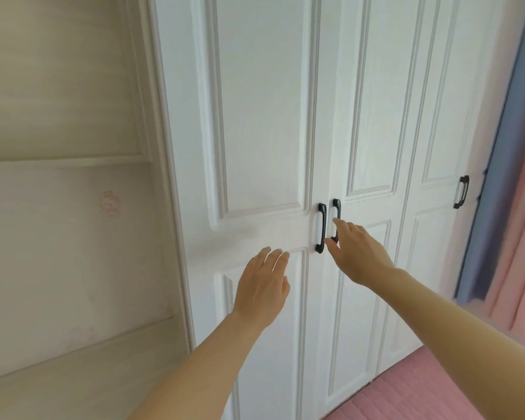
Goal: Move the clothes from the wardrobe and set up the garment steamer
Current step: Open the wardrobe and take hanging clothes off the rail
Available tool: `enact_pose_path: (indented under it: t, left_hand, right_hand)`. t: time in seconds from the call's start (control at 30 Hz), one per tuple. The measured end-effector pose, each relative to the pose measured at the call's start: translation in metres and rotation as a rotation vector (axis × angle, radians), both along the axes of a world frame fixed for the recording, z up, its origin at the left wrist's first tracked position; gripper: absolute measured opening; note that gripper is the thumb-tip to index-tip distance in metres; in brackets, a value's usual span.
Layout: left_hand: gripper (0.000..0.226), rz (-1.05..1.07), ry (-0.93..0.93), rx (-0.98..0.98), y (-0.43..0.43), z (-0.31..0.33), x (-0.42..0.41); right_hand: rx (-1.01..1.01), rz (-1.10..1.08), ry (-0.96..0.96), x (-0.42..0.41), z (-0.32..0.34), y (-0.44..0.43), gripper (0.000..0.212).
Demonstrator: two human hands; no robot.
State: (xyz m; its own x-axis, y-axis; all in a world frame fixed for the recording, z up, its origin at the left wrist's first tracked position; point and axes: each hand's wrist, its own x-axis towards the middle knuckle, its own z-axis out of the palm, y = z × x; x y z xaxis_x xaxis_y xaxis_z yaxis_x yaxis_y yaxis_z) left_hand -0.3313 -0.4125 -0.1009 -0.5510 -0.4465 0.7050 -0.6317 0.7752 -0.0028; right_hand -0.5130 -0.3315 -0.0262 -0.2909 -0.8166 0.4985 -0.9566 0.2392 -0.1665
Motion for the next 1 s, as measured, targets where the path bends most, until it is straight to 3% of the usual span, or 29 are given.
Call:
enact_pose_path:
  t: [0.13,0.37,0.53,0.77,1.0]
  left_hand:
    - [0.043,-0.094,0.05,0.065,-0.019,0.003,-0.047]
    - [0.044,-0.165,0.337,0.472,-0.041,0.016,-0.117]
    - [0.041,-0.198,0.526,0.647,-0.054,0.019,-0.152]
    - [0.033,-0.197,0.678,0.702,-0.057,0.025,-0.178]
    - [0.031,-0.133,0.611,0.627,-0.054,0.023,-0.184]
  right_hand:
    - [0.001,0.039,-0.091,-0.034,0.015,-0.034,0.042]
    - [-0.112,0.159,-0.371,-0.076,0.043,-0.091,0.05]
    - [-0.163,0.24,-0.476,-0.089,0.051,-0.117,0.052]
    - [-0.233,0.264,-0.57,-0.095,0.058,-0.132,0.044]
    - [-0.268,0.311,-0.658,-0.104,0.057,-0.134,0.037]
